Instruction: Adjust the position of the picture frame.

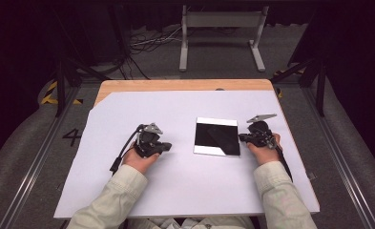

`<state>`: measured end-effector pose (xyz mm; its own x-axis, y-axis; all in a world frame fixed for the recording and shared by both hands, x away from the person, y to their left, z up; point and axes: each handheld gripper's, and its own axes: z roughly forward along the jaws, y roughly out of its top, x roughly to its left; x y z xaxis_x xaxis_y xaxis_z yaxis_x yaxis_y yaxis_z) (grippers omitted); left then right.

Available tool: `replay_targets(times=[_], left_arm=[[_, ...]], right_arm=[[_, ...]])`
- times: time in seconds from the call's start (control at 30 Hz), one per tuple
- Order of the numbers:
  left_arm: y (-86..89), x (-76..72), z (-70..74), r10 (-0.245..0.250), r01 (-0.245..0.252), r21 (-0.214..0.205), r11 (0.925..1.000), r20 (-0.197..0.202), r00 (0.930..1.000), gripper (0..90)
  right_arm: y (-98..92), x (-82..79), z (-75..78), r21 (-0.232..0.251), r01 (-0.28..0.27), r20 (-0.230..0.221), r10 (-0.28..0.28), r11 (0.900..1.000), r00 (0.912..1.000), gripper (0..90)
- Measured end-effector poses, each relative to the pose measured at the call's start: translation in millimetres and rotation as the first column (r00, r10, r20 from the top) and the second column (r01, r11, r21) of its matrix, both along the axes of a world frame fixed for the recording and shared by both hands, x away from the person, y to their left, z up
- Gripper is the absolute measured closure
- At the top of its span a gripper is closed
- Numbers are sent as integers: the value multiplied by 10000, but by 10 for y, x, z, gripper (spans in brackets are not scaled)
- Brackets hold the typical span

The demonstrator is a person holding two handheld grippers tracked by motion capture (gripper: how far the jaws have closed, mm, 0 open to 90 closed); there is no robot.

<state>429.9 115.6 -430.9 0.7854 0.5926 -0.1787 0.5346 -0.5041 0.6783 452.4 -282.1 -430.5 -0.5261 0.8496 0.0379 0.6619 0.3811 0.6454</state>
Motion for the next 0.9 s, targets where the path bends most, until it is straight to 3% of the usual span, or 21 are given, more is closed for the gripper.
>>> replay_targets(times=[0.13, 0.27, 0.47, 0.73, 0.9], left_arm=[[51, -17, -22, 132, -132, -7, 9999, -51, 9999, 881], [62, -28, -24, 193, -193, -4, 9998, -40, 9998, 877], [51, -18, -43, 166, -165, 15, 9999, -89, 9998, 873], [65, -1, -60, 233, -233, 23, 9997, -119, 9997, 869], [101, -6, -33, 292, -292, -49, 9996, 16, 9996, 858]], right_arm=[[67, 45, 19, -408, -162, -61, 160, 9990, 9999, 899], [54, 70, 1, -30, -162, -50, 162, 9999, 9999, 899], [234, 173, -30, 228, -791, 153, 788, 9966, 9968, 899], [448, 270, -39, 134, -1095, 286, 1091, 9939, 9936, 899], [434, 247, -39, 247, -984, 761, 962, 9948, 9924, 898]])
